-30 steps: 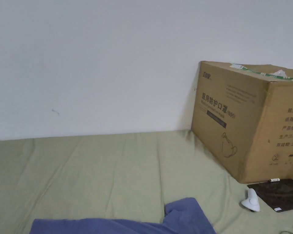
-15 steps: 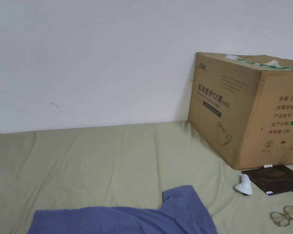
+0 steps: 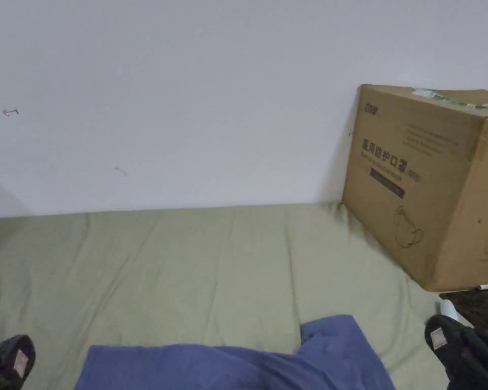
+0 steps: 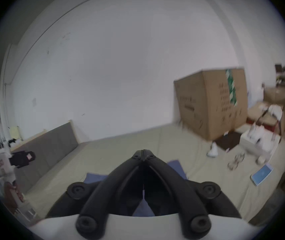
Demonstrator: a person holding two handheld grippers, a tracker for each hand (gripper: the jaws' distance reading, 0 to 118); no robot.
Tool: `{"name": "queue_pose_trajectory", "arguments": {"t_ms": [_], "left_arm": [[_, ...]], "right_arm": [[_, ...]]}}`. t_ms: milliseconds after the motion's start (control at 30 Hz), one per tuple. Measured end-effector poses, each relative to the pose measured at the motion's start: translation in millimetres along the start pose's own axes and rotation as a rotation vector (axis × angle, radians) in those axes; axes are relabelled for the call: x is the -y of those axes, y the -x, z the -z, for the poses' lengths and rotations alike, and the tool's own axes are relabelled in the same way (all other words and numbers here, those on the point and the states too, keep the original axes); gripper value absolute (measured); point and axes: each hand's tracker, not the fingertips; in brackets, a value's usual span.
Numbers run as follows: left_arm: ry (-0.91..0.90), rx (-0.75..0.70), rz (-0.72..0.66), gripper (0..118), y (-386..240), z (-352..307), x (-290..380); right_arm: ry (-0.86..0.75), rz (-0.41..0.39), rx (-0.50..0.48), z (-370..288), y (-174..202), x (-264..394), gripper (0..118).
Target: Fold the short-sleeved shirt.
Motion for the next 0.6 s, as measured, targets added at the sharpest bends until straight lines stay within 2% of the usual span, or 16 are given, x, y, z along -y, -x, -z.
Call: {"name": "queue_pose_trajectory", "arguments": {"t_ms": [33, 67, 100, 200, 300, 400, 467, 500, 533, 600], "left_arm": [[-0.001, 0.006, 0.003, 0, -7.2, 6.7, -1.7], [0.013, 0.092, -0.033, 0, -8.1, 12.9, -3.5], [0.034, 0.143, -0.058, 0, -5.7, 22.3, -6.3], [0.118, 0.127, -0.016, 0, 4.1, 65.3, -22.4], [0.393, 0.146, -0.051, 0, 30.3, 141.0, -33.1], [0.799, 0.157, -0.1, 0, 70.1, 236.4, -6.1], [0.903, 0.099, -0.135, 0, 93.8, 287.1, 20.2], [0.918, 0.07, -0.101, 5, 99.4, 304.5, 31.4], [0.925, 0.056, -0.052, 32, 104.2, 321.8, 41.6], [0.945, 0.019, 0.046, 57, 107.1, 344.8, 64.2]], "right_arm": [[0.013, 0.005, -0.062, 7.0, 5.0, -2.9, 0], [0.033, 0.036, -0.14, 15.9, 7.2, -1.8, 0], [0.057, 0.046, -0.165, 22.7, 11.7, -1.8, 0], [0.114, 0.01, -0.164, 42.9, 20.6, 4.6, 0], [0.17, 0.008, -0.166, 58.2, 22.1, 14.7, 0], [0.234, 0.029, -0.173, 77.7, 17.1, 30.3, 0], [0.286, 0.031, -0.16, 93.5, 14.8, 42.1, 0], [0.31, 0.028, -0.148, 100.3, 14.2, 46.8, 0], [0.331, 0.029, -0.137, 107.1, 13.4, 51.1, 0], [0.364, 0.041, -0.134, 120.1, 11.7, 58.2, 0]]}}
